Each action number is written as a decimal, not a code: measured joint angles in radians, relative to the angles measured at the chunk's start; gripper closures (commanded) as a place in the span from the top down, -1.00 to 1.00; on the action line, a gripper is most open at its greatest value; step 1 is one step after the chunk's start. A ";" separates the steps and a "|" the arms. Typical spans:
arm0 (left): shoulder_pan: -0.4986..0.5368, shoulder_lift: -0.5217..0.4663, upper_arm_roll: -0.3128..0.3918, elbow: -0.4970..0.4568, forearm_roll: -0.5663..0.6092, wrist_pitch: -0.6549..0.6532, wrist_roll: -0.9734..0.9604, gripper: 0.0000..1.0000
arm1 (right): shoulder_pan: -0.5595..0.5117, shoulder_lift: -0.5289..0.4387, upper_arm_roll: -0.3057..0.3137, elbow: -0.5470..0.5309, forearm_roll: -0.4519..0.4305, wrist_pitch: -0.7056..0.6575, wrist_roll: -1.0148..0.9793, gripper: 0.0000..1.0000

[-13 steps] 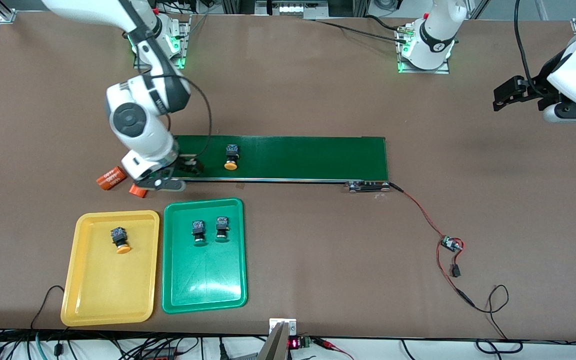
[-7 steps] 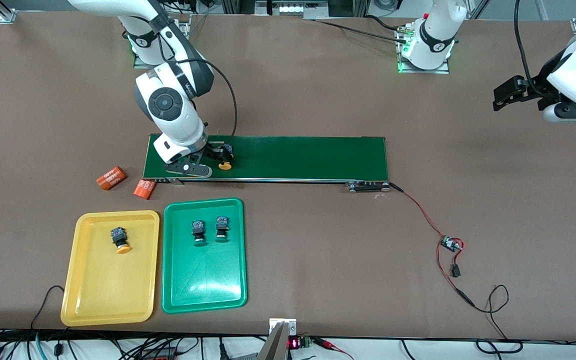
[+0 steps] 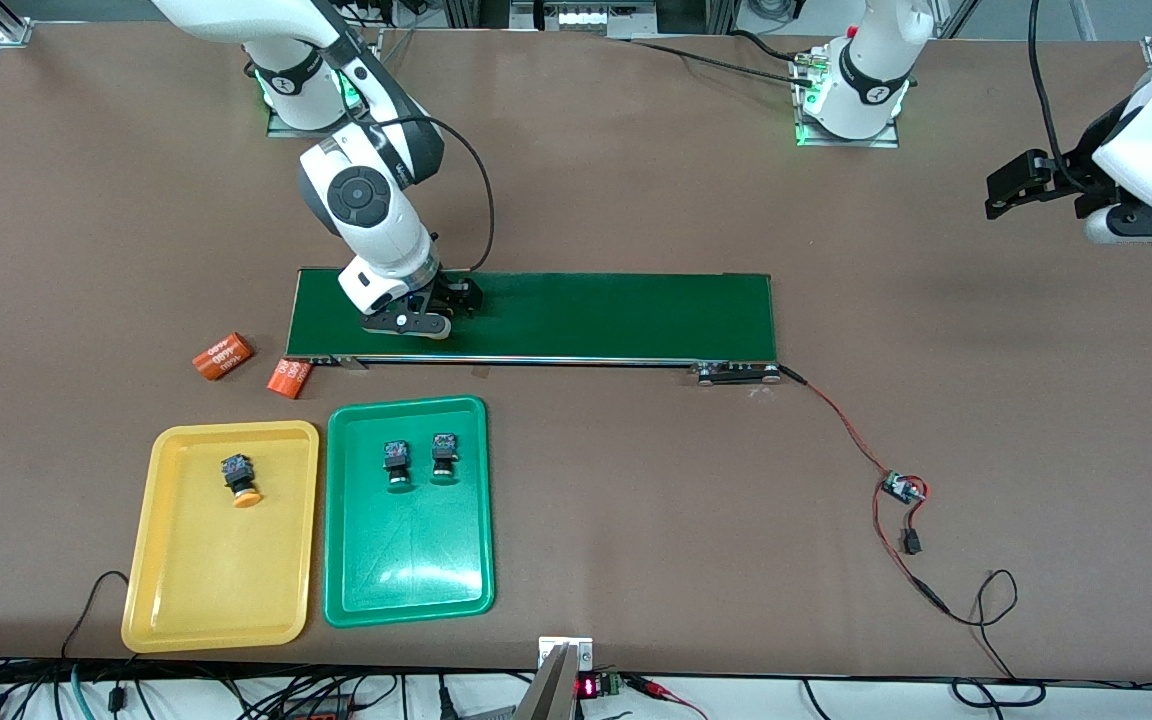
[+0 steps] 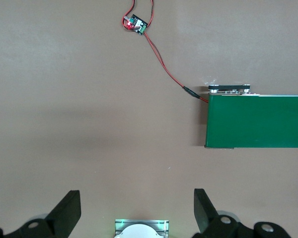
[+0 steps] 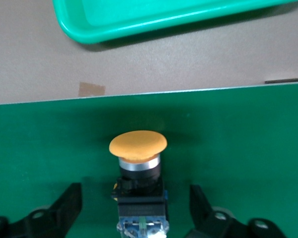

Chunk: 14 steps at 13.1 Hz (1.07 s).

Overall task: Sort buttons by color to trays
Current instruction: 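Grasp the second yellow button on the conveyor with the right gripper, then carry the yellow button over the yellow tray with the right gripper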

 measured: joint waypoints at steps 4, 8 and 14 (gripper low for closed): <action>0.000 0.000 0.000 0.000 0.000 0.000 0.000 1.00 | 0.000 0.004 0.000 0.000 0.000 0.000 -0.003 -0.82; 0.000 0.000 0.000 0.000 0.000 0.000 0.000 1.00 | -0.005 -0.002 -0.002 0.014 -0.001 0.003 -0.003 -0.90; 0.000 0.000 0.000 0.000 0.000 -0.001 0.000 1.00 | -0.057 -0.004 -0.110 0.180 -0.002 0.009 -0.249 -0.88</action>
